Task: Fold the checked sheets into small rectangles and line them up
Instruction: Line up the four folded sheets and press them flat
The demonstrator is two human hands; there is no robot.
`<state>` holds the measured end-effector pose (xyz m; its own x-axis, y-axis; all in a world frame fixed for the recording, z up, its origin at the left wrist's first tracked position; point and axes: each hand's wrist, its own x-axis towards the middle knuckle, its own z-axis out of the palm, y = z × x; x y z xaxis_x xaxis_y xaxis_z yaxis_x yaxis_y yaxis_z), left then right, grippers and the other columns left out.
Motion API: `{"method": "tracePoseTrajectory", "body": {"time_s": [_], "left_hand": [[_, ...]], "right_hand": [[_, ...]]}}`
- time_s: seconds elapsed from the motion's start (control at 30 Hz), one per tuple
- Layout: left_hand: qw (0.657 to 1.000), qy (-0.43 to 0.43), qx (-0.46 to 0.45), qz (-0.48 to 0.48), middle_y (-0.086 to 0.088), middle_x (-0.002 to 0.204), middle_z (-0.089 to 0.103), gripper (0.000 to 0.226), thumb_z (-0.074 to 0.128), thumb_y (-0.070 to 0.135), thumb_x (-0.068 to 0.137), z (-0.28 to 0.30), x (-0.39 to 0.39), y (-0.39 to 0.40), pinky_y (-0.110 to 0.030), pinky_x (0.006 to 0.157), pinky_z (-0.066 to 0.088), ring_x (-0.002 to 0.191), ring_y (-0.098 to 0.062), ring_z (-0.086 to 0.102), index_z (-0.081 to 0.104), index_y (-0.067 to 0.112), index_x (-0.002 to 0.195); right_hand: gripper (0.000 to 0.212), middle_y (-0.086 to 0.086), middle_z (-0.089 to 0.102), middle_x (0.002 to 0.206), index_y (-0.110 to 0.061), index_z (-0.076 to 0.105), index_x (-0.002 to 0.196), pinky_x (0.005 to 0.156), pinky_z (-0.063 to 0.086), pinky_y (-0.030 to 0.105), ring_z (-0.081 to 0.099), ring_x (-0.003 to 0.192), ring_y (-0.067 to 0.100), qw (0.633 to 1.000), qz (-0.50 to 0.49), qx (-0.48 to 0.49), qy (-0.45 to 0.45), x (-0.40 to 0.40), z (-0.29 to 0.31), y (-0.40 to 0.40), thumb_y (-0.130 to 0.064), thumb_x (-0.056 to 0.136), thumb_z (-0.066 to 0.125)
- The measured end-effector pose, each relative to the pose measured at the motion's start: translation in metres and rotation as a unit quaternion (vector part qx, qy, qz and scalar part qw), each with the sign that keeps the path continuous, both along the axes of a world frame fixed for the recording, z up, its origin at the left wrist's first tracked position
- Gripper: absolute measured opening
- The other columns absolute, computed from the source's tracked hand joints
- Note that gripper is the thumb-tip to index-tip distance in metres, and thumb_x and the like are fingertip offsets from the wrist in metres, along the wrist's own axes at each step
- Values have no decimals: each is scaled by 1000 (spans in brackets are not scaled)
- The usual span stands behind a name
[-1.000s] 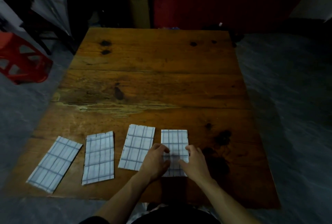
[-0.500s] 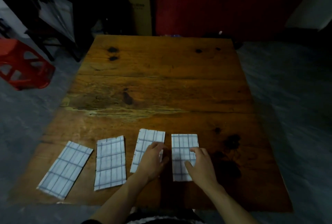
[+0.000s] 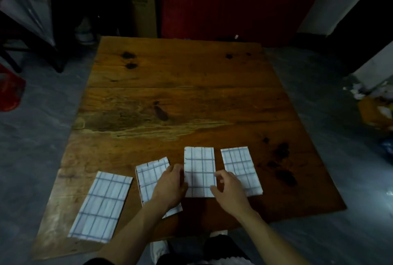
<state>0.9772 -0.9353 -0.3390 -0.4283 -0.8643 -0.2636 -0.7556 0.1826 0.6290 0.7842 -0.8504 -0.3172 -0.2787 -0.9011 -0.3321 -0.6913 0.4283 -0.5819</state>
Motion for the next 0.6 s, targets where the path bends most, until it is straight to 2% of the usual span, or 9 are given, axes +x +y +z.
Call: {"method": "tracePoseTrajectory", "body": {"time_s": [0.27, 0.4, 0.5, 0.6], "left_hand": [[1000, -7, 1, -1, 0, 133, 48, 51, 65, 27, 89, 7, -9, 2, -32, 96, 47, 119, -19, 51, 45, 22, 135], [1000, -12, 11, 4, 2, 129, 49, 47, 65, 27, 88, 10, -10, -7, -31, 93, 49, 115, -15, 51, 47, 24, 131], [999, -18, 40, 4, -1, 125, 53, 41, 64, 27, 89, 8, -15, -9, -31, 90, 49, 109, -16, 53, 50, 22, 126], [998, -23, 57, 24, -3, 124, 54, 41, 63, 25, 89, 7, -23, -6, -31, 88, 49, 109, -18, 54, 49, 19, 127]], "right_hand": [[47, -5, 53, 127, -26, 47, 133, 93, 44, 25, 50, 117, 12, 999, 16, 42, 24, -8, -11, -13, -32, 90, 66], [50, -4, 54, 128, -26, 45, 134, 90, 49, 26, 53, 112, 11, 998, 25, 46, 19, -10, -15, -20, -34, 90, 66], [49, -2, 53, 132, -24, 44, 135, 91, 46, 24, 52, 119, 15, 998, 25, 49, -10, -9, -20, -21, -32, 91, 65], [49, -2, 53, 131, -25, 44, 134, 95, 48, 29, 51, 119, 16, 999, 22, 43, -12, -7, -23, -21, -32, 91, 66]]}}
